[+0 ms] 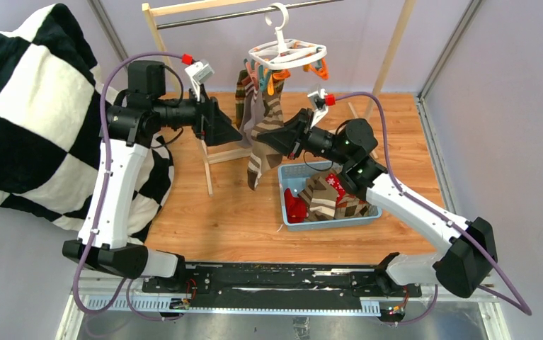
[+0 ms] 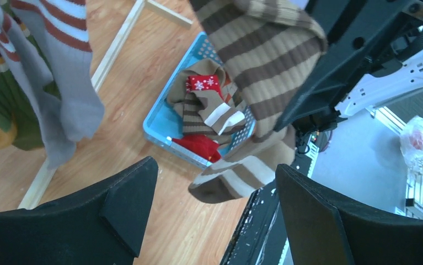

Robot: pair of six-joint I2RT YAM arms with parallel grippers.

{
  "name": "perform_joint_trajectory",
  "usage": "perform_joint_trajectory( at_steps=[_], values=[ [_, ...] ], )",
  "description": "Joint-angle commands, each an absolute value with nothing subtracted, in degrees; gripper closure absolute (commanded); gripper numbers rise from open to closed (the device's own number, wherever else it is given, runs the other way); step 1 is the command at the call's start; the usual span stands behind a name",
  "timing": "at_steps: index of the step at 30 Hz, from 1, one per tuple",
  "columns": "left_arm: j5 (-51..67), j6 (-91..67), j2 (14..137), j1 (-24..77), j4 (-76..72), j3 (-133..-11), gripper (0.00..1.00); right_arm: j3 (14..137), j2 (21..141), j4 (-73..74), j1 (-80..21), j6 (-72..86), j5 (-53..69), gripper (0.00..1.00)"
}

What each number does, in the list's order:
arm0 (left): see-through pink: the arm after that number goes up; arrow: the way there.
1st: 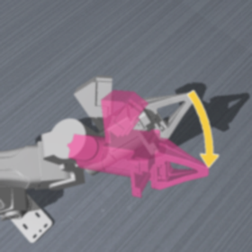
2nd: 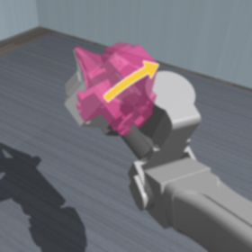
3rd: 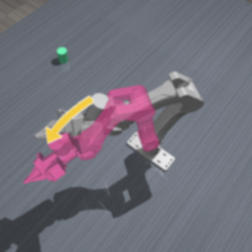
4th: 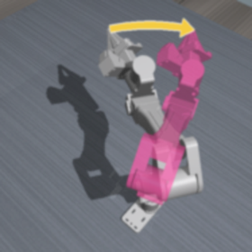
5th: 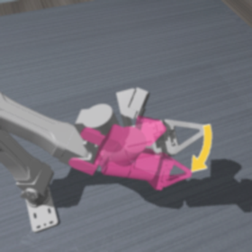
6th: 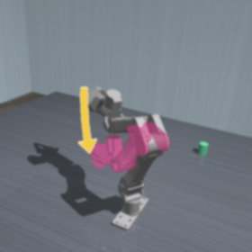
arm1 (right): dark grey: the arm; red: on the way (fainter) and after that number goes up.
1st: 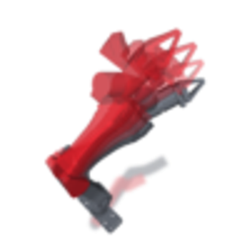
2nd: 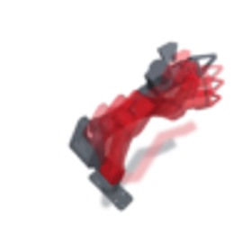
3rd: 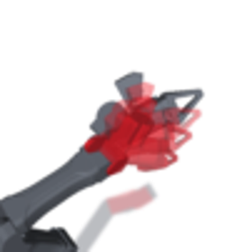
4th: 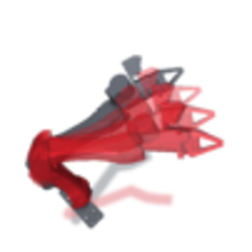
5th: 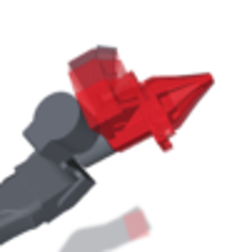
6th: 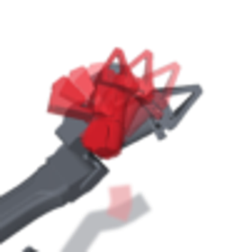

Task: Remove the socks clipped to the hanger
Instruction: Adjust the hanger on the clothesline.

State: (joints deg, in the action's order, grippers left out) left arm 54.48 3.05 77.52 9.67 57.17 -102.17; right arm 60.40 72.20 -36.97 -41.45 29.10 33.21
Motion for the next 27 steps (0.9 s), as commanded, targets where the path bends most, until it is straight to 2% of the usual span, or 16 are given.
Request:
perform_joint_trajectory(
  at_steps=[1,5,27],
  values=[
    [56.38,2.46,79.59,11.17,57.70,-103.75,0.15,63.80,74.66,-35.00,-39.27,32.71,34.91,0.90],
    [56.77,4.28,78.62,12.68,57.66,-100.18,0.15,64.74,77.65,-37.93,-38.86,37.23,38.03,0.82],
    [57.57,10.38,79.83,15.62,57.74,-93.78,0.17,67.38,86.24,-54.66,-38.71,63.81,43.59,0.80]
  ],
)
